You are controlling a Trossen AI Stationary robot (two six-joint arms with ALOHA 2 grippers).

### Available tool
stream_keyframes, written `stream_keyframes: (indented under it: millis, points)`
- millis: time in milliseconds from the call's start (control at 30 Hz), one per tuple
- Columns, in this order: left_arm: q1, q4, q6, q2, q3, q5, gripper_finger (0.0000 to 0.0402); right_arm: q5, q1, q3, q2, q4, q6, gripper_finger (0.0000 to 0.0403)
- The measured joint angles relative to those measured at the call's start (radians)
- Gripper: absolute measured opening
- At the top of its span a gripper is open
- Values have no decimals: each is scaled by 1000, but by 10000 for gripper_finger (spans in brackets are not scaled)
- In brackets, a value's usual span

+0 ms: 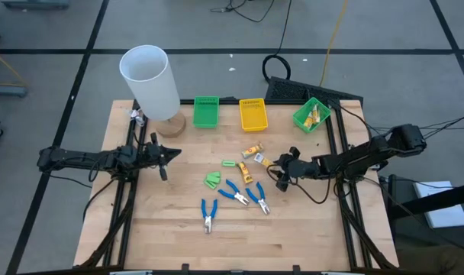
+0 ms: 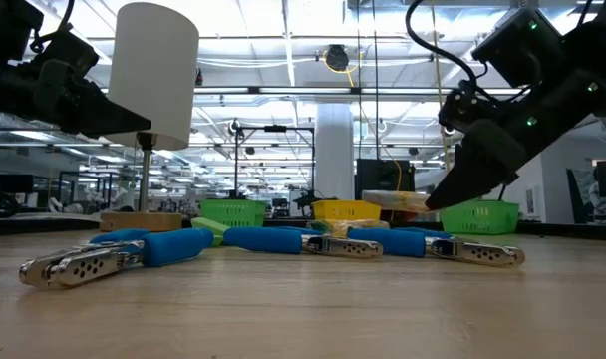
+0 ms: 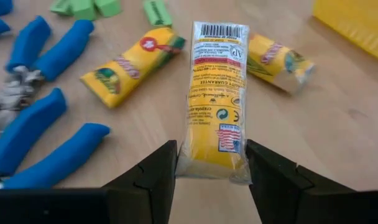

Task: Pick & Place School Supplies
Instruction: Put the yellow crayon box into the right green bin

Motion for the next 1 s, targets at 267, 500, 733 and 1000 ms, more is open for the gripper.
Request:
stream_keyframes:
  millis: [267, 500, 733, 1000]
  points:
    - [0, 0, 0, 0, 0, 0, 21, -119, 0, 0, -38, 47, -7, 167]
    - [0, 0, 0, 0, 0, 0, 21, -135, 0, 0, -80, 55, -13, 167]
    - [0, 0, 0, 0, 0, 0, 21, -134, 0, 0, -147, 64, -61, 167]
    - [0, 0, 0, 0, 0, 0, 21, -132, 0, 1, -216, 69, -105, 167]
